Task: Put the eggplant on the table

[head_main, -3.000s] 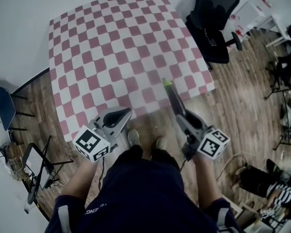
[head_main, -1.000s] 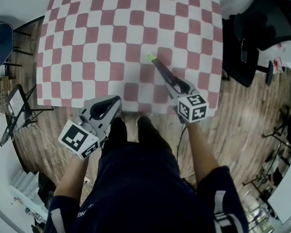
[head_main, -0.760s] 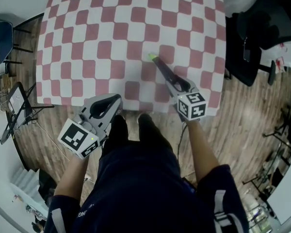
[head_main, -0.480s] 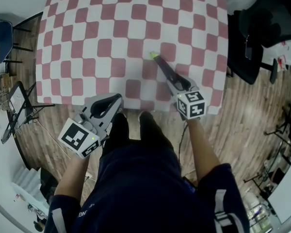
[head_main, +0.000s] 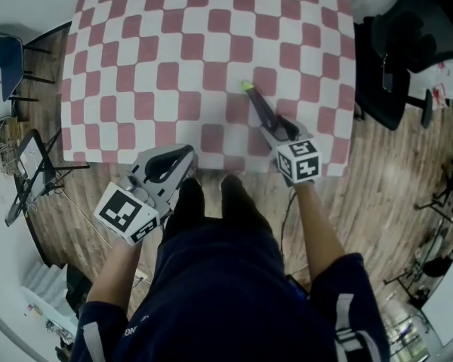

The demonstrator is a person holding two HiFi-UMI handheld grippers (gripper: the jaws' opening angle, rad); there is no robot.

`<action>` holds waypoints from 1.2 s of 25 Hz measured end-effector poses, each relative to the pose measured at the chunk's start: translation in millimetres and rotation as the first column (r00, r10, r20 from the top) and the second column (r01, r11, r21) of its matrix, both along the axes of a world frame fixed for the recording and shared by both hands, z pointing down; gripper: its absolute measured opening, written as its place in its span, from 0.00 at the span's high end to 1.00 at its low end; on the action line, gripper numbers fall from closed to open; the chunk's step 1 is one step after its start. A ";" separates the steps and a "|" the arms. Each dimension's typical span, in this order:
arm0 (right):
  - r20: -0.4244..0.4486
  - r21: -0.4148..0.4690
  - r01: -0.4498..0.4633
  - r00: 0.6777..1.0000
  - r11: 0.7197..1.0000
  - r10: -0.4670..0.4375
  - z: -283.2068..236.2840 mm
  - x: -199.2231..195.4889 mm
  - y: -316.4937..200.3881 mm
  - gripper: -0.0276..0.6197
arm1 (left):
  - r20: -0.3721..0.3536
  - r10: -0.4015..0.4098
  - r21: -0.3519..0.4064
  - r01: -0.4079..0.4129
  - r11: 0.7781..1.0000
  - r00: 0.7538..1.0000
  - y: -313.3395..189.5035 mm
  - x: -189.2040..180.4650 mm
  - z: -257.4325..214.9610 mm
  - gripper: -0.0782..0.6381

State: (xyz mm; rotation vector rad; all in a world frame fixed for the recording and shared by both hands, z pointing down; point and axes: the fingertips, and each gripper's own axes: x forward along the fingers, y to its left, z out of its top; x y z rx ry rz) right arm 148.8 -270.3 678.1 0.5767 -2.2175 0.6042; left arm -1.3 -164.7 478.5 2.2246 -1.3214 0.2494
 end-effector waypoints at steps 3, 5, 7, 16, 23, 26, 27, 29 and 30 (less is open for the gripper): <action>0.013 0.001 -0.012 1.000 1.000 0.012 -8.9 -0.5 0.5 0.59 | 0.002 0.002 0.017 -0.002 1.000 1.000 2.4 -2.8 -6.3 0.85; 0.031 0.000 -0.027 0.999 1.000 0.027 -17.9 -1.5 0.6 0.59 | 0.000 0.004 0.026 -0.004 1.000 1.000 4.4 -5.7 -9.5 0.85; 0.046 0.008 -0.043 0.998 0.999 0.043 -30.7 -2.9 -0.6 0.59 | -0.003 0.007 0.038 -0.007 0.999 1.000 6.1 -8.8 -13.5 0.85; 0.158 0.098 -0.089 0.985 0.991 0.073 -117.6 -25.6 -1.7 0.65 | -0.010 0.009 0.108 -0.008 0.994 1.000 15.2 -28.7 -39.2 0.85; 0.303 0.189 -0.105 0.952 0.976 0.043 -203.7 -52.0 11.9 0.83 | -0.018 0.020 0.170 -0.017 0.985 1.000 20.4 -41.0 -60.2 0.85; 0.358 0.212 -0.123 0.933 0.969 0.040 -234.9 -57.6 19.0 0.88 | -0.018 0.030 0.195 -0.026 0.981 0.999 22.5 -44.5 -70.2 0.85; 0.372 0.215 -0.126 0.928 0.969 0.038 -242.5 -59.0 22.0 0.89 | -0.017 0.034 0.200 -0.030 0.979 0.999 23.6 -45.4 -72.8 0.85; 0.390 0.218 -0.130 0.920 0.967 0.035 -254.0 -61.9 28.4 0.90 | -0.016 0.044 0.212 -0.039 0.977 0.999 26.0 -47.0 -77.2 0.85; 0.396 0.221 -0.130 0.918 0.967 0.033 -258.3 -63.7 31.6 0.91 | -0.014 0.049 0.217 -0.045 0.975 0.999 26.9 -47.9 -79.2 0.85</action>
